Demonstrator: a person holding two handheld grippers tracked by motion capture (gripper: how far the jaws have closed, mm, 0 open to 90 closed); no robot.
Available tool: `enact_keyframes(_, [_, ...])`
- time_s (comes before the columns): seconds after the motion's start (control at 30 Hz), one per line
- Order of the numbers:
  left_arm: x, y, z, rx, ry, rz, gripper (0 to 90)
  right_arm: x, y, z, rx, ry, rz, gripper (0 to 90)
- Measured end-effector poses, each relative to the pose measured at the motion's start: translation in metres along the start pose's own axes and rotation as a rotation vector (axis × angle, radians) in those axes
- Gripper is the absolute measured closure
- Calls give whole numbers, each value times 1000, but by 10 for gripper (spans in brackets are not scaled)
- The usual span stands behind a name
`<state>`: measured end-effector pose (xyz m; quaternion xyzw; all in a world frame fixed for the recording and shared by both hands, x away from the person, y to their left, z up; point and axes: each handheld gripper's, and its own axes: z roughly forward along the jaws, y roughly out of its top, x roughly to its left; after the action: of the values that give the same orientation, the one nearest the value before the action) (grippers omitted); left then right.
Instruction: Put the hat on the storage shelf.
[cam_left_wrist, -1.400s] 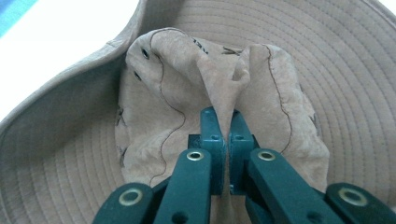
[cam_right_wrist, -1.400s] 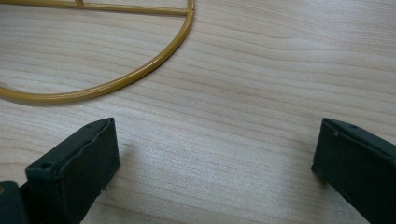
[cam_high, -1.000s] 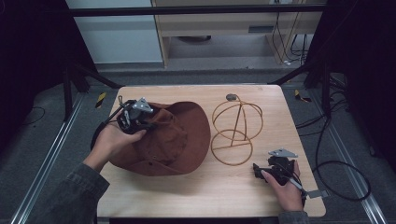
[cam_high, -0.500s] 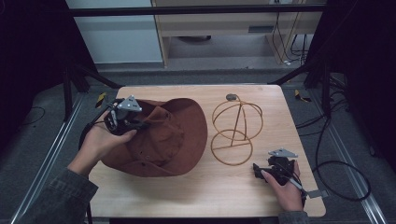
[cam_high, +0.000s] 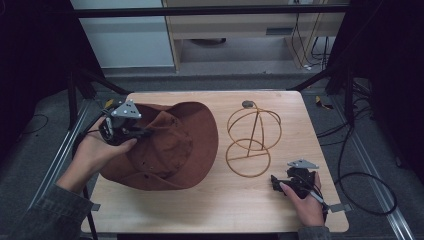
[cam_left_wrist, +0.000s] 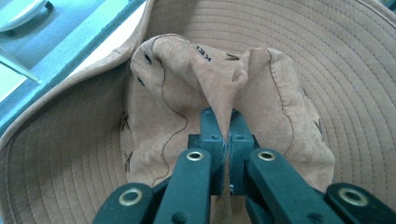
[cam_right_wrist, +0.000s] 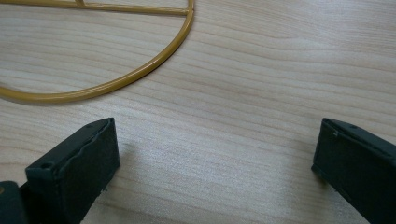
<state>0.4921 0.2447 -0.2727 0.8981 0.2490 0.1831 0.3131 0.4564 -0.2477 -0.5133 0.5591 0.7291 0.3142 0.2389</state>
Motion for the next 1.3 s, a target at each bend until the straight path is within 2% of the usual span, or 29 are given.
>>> enact_keyframes(0.33, [0, 11, -22, -25, 17, 16, 885, 0, 0, 0, 0, 0, 0, 5])
enact_keyframes(0.77, [0, 25, -39, -38, 18, 33, 885, 0, 0, 0, 0, 0, 1, 5])
enact_keyframes(0.9, [3, 34, -46, -45, 24, 35, 885, 0, 0, 0, 0, -2, -2, 5])
enact_keyframes(1.3, [-2, 51, -49, -49, 19, 66, 885, 0, 0, 0, 1, -3, -2, 5])
